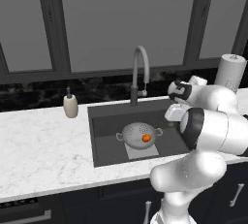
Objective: Put the colander in the sink, put the tangerine, pear in the colander, and turn on the sink faucet and pour water over the colander.
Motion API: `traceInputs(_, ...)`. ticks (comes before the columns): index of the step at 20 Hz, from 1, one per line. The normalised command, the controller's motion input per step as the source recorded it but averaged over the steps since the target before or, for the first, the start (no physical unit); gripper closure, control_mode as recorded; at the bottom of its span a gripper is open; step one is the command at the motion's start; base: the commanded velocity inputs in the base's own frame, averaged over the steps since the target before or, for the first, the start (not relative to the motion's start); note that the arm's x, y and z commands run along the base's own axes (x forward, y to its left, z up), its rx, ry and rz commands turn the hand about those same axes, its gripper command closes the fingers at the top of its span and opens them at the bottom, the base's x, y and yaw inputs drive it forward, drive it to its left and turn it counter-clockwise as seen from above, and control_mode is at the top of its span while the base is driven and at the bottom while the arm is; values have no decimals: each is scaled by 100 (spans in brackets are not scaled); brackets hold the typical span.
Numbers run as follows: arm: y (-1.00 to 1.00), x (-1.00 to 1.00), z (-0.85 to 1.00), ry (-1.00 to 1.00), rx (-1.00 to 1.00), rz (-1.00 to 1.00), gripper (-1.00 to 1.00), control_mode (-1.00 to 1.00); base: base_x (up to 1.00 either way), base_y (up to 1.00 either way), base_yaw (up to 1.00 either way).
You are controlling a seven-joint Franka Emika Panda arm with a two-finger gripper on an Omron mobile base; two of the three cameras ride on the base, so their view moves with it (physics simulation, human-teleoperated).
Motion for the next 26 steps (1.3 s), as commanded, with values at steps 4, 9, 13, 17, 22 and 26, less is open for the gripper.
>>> traceInputs(4, -60, -66, 46, 14, 0, -16, -100, -100, 0, 0, 0)
traceInputs(9, -70, -56, 38, 16, -3, -14, -100, -100, 0, 0, 0)
traceInputs(13, -86, -52, 29, 17, 0, -13, -100, -100, 0, 0, 0)
traceInputs(17, -88, -53, 10, 11, 0, -13, -100, -100, 0, 0, 0)
traceInputs(22, -85, -23, 0, 2, -4, -9, -100, -100, 0, 0, 0)
traceInputs(26, -63, 0, 0, 0, -14, -7, -100, -100, 0, 0, 0)
